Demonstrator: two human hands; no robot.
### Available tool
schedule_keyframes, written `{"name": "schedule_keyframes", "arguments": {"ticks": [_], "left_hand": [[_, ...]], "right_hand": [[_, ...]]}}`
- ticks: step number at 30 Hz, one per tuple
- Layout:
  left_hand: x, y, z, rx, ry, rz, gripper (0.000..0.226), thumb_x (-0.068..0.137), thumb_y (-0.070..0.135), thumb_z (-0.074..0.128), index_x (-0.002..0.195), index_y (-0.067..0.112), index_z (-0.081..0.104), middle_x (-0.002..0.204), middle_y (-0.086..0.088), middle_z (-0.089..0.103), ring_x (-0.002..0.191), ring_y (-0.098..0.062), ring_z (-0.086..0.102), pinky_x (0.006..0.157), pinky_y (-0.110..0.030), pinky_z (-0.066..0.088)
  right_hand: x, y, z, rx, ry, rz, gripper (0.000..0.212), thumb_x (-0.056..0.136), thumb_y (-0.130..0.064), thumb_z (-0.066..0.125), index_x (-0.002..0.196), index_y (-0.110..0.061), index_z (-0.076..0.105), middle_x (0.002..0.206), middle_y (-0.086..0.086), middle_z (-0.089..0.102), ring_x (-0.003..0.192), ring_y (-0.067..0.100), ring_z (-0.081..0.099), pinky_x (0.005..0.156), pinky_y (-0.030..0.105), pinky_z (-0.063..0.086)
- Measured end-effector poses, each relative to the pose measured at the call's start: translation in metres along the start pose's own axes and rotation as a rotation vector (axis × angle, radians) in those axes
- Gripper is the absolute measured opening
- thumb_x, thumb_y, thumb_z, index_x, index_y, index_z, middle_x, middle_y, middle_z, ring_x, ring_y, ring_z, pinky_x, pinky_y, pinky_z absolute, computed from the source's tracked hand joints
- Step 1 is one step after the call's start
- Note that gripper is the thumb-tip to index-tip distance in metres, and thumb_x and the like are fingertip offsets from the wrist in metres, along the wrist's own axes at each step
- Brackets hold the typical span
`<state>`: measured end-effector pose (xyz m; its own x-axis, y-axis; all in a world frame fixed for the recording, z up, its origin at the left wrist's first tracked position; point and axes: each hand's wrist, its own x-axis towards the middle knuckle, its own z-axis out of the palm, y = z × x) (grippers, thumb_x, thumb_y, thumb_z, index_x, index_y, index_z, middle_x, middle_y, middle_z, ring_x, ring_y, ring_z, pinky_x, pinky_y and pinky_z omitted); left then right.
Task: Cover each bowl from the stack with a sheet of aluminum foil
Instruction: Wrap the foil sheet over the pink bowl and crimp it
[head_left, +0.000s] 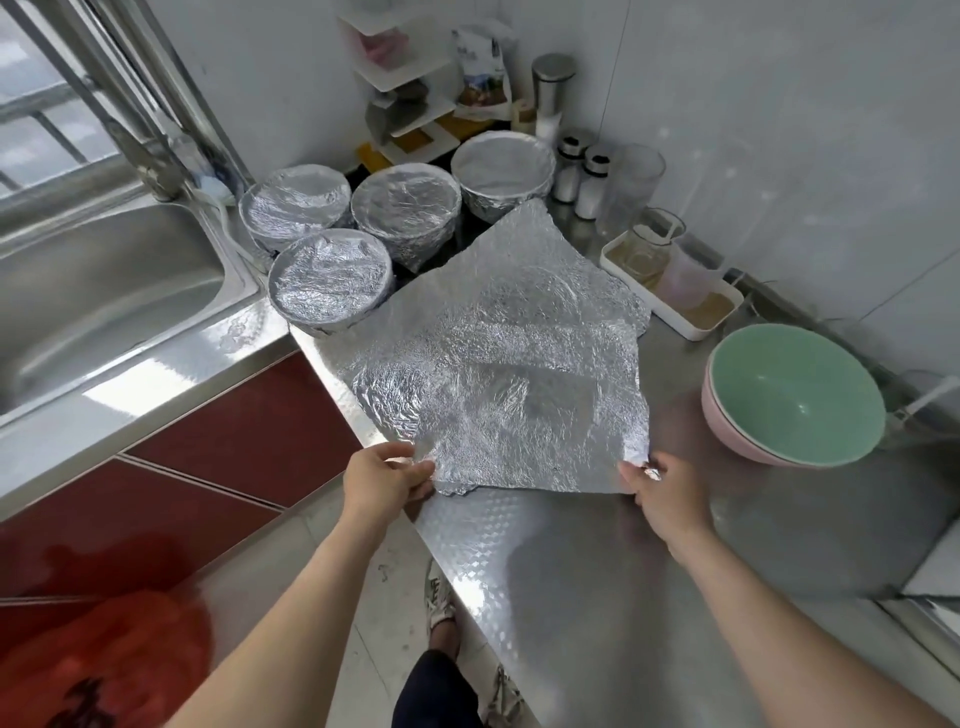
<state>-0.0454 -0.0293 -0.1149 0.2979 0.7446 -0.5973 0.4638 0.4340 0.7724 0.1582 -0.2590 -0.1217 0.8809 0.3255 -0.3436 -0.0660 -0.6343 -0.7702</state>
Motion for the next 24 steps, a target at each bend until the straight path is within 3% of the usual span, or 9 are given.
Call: {"name": "schedule_keyframes", "arguments": {"ticks": [3, 5, 8, 10, 13, 15, 17, 20, 24], "left_hand": [[-0.001, -0.001, 0.007, 0.087, 0.05, 0.027, 0.033, 0.075, 0.004, 0.082, 0.103, 0.001, 0.066, 0.066, -0.008, 0.064, 0.054, -0.02, 0.065, 0.072, -0.041, 0.06], [-0.005, 0.001, 0.009, 0.416, 0.094, 0.129, 0.038, 0.076, 0.022, 0.083, 0.108, 0.014, 0.065, 0.073, -0.002, 0.067, 0.066, -0.019, 0.066, 0.071, -0.033, 0.055], [-0.018, 0.008, 0.017, 0.776, 0.19, 0.352, 0.046, 0.08, 0.032, 0.075, 0.121, 0.024, 0.059, 0.099, 0.0, 0.063, 0.097, -0.022, 0.059, 0.073, -0.028, 0.039], [-0.024, 0.012, 0.031, 0.866, 0.201, 0.57, 0.046, 0.082, 0.029, 0.074, 0.125, 0.023, 0.059, 0.108, -0.005, 0.055, 0.104, -0.026, 0.053, 0.075, -0.03, 0.039], [-0.03, 0.01, 0.056, 0.898, 0.136, 0.784, 0.049, 0.082, 0.029, 0.074, 0.128, 0.02, 0.059, 0.112, -0.008, 0.055, 0.104, -0.029, 0.052, 0.082, -0.038, 0.047], [-0.029, 0.006, 0.071, 0.986, 0.064, 0.796, 0.051, 0.089, 0.039, 0.065, 0.136, 0.025, 0.052, 0.135, -0.009, 0.05, 0.124, -0.031, 0.046, 0.101, -0.043, 0.042], [-0.026, -0.001, 0.083, 1.115, -0.027, 0.759, 0.058, 0.095, 0.053, 0.048, 0.148, 0.035, 0.033, 0.159, -0.007, 0.022, 0.146, -0.029, 0.018, 0.117, -0.046, 0.02], [-0.018, -0.014, 0.093, 1.188, -0.112, 0.662, 0.065, 0.097, 0.063, 0.026, 0.153, 0.04, 0.002, 0.163, -0.003, -0.008, 0.149, -0.025, -0.009, 0.119, -0.05, 0.003], [-0.016, -0.021, 0.093, 1.247, -0.137, 0.627, 0.065, 0.097, 0.064, 0.018, 0.152, 0.041, -0.008, 0.162, -0.005, -0.016, 0.147, -0.026, -0.018, 0.118, -0.053, -0.003]], "right_hand": [[0.003, -0.004, -0.002, -0.046, 0.051, -0.071, 0.028, 0.083, -0.017, 0.071, 0.063, -0.013, 0.053, 0.054, -0.001, 0.052, 0.057, 0.022, 0.049, 0.053, 0.032, 0.031], [0.004, -0.011, -0.006, -0.138, 0.097, -0.091, 0.019, 0.083, -0.023, 0.073, 0.082, -0.01, 0.06, 0.071, 0.0, 0.059, 0.075, 0.029, 0.058, 0.059, 0.033, 0.034], [0.002, -0.018, -0.007, -0.406, 0.195, -0.172, 0.052, 0.08, -0.033, 0.074, 0.124, -0.011, 0.054, 0.111, 0.014, 0.056, 0.102, 0.036, 0.056, 0.079, 0.039, 0.044], [-0.003, -0.021, 0.0, -0.509, 0.193, -0.346, 0.063, 0.078, -0.035, 0.075, 0.13, -0.01, 0.05, 0.114, 0.022, 0.05, 0.102, 0.041, 0.052, 0.084, 0.045, 0.046], [-0.011, -0.021, 0.02, -0.749, -0.003, -0.423, 0.081, 0.086, -0.056, 0.057, 0.148, -0.014, 0.029, 0.15, 0.017, 0.028, 0.138, 0.035, 0.027, 0.11, 0.048, 0.026], [-0.011, -0.016, 0.031, -0.803, -0.123, -0.366, 0.087, 0.09, -0.065, 0.039, 0.153, -0.015, 0.006, 0.161, 0.008, -0.001, 0.148, 0.026, -0.003, 0.118, 0.044, 0.007], [-0.012, -0.011, 0.037, -0.814, -0.176, -0.328, 0.086, 0.092, -0.066, 0.029, 0.153, -0.017, -0.007, 0.16, 0.006, -0.014, 0.147, 0.022, -0.016, 0.12, 0.045, 0.0], [-0.012, -0.002, 0.042, -0.846, -0.209, -0.308, 0.085, 0.09, -0.07, 0.017, 0.151, -0.021, -0.017, 0.158, 0.004, -0.023, 0.145, 0.02, -0.023, 0.119, 0.045, -0.006], [-0.01, 0.01, 0.039, -0.918, -0.249, -0.34, 0.091, 0.074, -0.078, -0.013, 0.146, -0.025, -0.029, 0.153, 0.0, -0.036, 0.14, 0.017, -0.033, 0.116, 0.045, -0.013]]}}
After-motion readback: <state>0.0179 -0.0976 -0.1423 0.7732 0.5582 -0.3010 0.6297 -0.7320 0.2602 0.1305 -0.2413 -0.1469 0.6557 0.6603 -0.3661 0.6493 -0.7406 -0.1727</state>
